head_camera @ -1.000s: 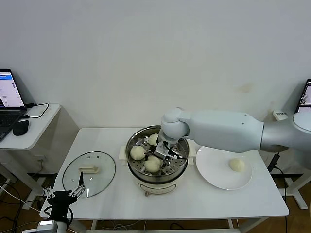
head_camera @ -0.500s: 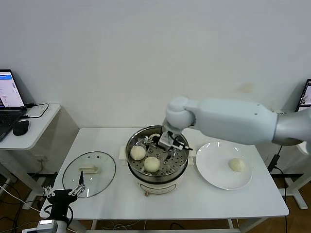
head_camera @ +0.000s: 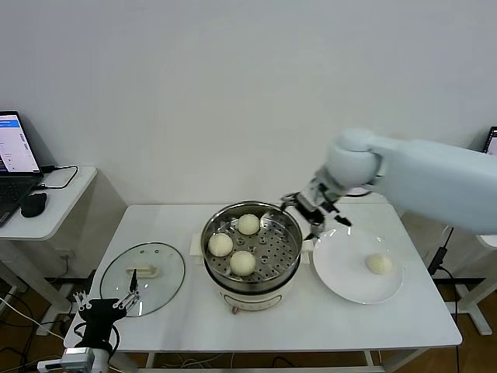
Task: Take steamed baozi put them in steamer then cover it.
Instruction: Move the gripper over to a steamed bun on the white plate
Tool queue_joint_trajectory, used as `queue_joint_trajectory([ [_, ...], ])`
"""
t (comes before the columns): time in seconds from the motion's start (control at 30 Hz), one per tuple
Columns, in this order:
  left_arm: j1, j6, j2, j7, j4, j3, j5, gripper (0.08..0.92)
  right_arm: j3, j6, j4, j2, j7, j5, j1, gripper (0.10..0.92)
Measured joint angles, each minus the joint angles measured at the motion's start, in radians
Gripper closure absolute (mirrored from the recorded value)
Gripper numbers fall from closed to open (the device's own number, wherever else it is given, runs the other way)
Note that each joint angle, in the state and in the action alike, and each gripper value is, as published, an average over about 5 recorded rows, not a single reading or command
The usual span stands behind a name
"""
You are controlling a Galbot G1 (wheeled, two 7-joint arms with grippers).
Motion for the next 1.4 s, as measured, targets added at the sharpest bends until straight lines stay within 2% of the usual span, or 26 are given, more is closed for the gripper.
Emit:
queue_joint_trajectory([
  [0.3,0.001,0.0,0.009,0.001,0.002,0.008,0.004,0.177,0.122,-0.061,-0.025,-0.209,-0.028,-0.082,-0.166,0.202],
  [0.57,0.016,0.0,0.008,0.001,-0.007,0.001,0.008,0.177,0.356,-0.023,-0.131,-0.28,-0.049,-0.176,-0.446,0.203],
  [0.93,0.033,0.0,-0.006,0.001,-0.02,-0.01,0.017,0.177,0.597,0.033,-0.315,-0.231,-0.03,-0.313,-0.712,0.203],
  [1.4,0.033,0.0,-0.009,0.001,-0.013,-0.02,0.016,0.177,0.714,0.066,-0.523,-0.069,0.007,-0.411,-0.825,0.203],
])
